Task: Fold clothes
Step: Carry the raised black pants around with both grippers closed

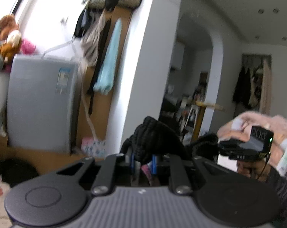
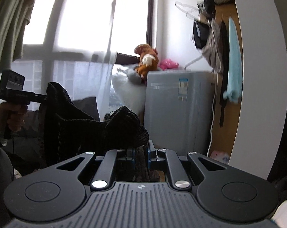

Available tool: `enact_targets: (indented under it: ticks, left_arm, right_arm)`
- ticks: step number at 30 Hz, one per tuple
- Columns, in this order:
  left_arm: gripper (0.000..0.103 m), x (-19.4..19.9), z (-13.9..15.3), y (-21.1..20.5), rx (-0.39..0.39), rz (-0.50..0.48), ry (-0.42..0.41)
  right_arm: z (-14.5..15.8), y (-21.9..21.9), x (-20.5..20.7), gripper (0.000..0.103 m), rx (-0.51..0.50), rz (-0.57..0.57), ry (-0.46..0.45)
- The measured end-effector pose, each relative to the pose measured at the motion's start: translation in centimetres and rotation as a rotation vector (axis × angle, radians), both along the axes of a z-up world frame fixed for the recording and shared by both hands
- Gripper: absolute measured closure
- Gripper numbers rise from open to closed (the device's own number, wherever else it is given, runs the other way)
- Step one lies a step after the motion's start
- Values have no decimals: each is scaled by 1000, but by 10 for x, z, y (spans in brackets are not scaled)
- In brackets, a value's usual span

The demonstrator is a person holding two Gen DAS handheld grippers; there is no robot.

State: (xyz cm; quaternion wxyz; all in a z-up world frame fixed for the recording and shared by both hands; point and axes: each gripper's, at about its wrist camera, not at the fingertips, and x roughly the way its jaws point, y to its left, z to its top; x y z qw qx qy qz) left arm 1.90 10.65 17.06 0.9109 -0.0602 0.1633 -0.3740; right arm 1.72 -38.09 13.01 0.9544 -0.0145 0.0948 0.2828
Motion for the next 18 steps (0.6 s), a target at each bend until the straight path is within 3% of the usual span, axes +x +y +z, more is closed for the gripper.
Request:
enact_targets:
  ticks: [4, 12, 18]
  left_arm:
    - [85, 33, -29, 5, 32, 10, 73]
    - [85, 122, -114, 16, 53, 14, 229]
    - [85, 174, -167, 17, 81, 17, 296]
  right_arm:
    - [-40, 14, 35, 91, -6, -6, 90]
    - [-113, 41, 92, 91, -53, -41, 226]
    - [-161, 59, 136, 91, -110, -64, 296]
